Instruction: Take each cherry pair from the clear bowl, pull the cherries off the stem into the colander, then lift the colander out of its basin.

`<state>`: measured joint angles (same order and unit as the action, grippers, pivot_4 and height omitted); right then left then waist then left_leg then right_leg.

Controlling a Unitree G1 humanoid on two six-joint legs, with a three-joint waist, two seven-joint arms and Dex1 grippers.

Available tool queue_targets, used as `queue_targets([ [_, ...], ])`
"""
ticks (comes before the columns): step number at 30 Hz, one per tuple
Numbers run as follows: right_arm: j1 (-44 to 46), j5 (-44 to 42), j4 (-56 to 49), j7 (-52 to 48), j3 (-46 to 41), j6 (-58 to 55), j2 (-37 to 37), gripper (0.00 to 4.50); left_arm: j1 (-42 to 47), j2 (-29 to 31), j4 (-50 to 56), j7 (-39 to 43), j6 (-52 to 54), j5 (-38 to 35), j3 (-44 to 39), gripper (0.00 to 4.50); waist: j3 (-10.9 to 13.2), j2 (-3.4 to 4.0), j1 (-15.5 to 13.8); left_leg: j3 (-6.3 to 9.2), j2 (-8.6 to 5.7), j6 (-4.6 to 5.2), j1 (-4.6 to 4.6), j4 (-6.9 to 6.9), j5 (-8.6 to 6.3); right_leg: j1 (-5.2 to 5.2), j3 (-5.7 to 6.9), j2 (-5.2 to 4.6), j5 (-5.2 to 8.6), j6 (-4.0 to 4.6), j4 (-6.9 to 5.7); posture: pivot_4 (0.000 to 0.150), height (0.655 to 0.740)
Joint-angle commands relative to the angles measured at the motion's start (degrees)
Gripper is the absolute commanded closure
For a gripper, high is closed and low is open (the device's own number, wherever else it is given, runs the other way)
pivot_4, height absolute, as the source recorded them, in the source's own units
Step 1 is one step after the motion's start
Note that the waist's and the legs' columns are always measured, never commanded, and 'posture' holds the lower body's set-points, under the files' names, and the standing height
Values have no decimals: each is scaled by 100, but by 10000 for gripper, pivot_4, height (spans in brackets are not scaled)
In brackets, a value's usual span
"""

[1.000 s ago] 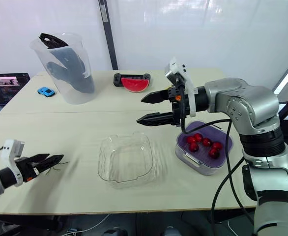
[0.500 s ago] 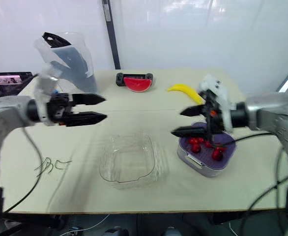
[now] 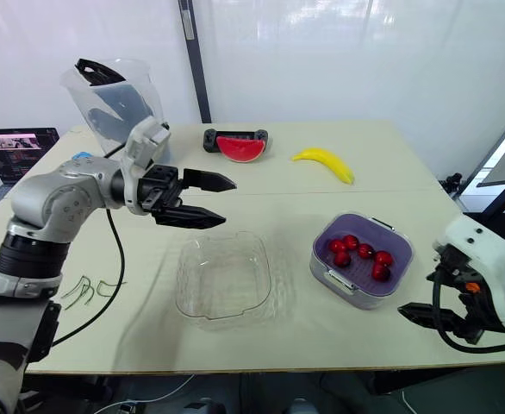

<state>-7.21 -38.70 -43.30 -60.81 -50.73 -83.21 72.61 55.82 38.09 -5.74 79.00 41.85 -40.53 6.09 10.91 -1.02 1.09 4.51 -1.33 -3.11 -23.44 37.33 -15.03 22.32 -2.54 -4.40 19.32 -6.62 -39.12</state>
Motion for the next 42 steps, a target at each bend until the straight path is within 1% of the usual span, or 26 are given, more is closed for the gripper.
queue_targets([
  [1,681,-472,-223,99,-87,134,-79,0,-42,11,-64,149,-205,190,-28,576,0,0,7,0,2,0,0,0,0,-1,0,1,0,0,0,1500,7400],
  [6,1807,-930,-362,919,1301,157,-158,0,-307,17,-33,73,-350,473,-41,576,0,-1,-6,10,14,0,-1,0,0,-3,4,-2,0,0,3,1500,7400],
  [8,2080,-849,-296,1279,2142,344,-341,0,-514,33,81,-46,-433,597,-53,576,-1,-2,-5,10,13,-1,-4,1,0,-2,4,-7,0,0,4,1500,7400],
  [12,2344,-525,-58,1704,3339,672,-473,0,-757,47,309,-204,-461,693,-103,576,0,-2,-13,12,12,-1,-7,3,0,0,5,-8,0,0,3,1500,7400],
  [15,2514,-350,52,1915,3942,793,-520,0,-880,97,450,-317,-414,692,-174,576,0,-2,-14,14,11,-1,-8,4,0,1,5,-9,0,-1,3,1500,7400],
  [19,2803,-243,228,2249,4343,707,-771,0,-951,104,544,-515,-418,709,-275,576,0,-2,-8,15,11,0,-8,4,0,2,6,-9,0,-1,2,1500,7400],
  [22,2831,-156,324,2426,4505,654,-869,8888,-967,119,592,-579,-417,707,-295,0,0,-2,-9,16,12,-1,-8,4,0,3,6,-7,0,0,1,1500,7400],
  [26,2819,-24,402,2559,4720,739,-937,28505,-981,110,558,-579,-451,712,-271,0,0,-2,-9,16,11,0,-8,4,0,2,7,-8,0,0,1,1500,7400],
  [27,2828,-8,413,2568,4748,750,-946,34028,-981,111,532,-559,-477,730,-251,0,0,-2,-9,16,11,0,-8,4,0,2,7,-8,0,0,1,1500,7400],
  [29,2822,18,422,2579,4759,763,-946,43097,-944,100,467,-534,-531,782,-211,0,0,-2,-5,16,10,0,-8,4,0,2,7,-8,0,0,1,1500,7400],
  [36,2743,-8,356,2628,4567,691,-966,42660,-803,-42,314,-547,-621,846,-153,0,-1,-2,-4,15,10,0,-7,6,0,1,7,-7,0,0,0,1500,7400],
  [42,2805,-245,149,2528,4057,507,-887,42660,-719,-211,226,-518,-685,926,-88,0,0,-2,-13,15,8,0,-7,7,0,1,7,-9,0,0,-1,1500,7400],
])
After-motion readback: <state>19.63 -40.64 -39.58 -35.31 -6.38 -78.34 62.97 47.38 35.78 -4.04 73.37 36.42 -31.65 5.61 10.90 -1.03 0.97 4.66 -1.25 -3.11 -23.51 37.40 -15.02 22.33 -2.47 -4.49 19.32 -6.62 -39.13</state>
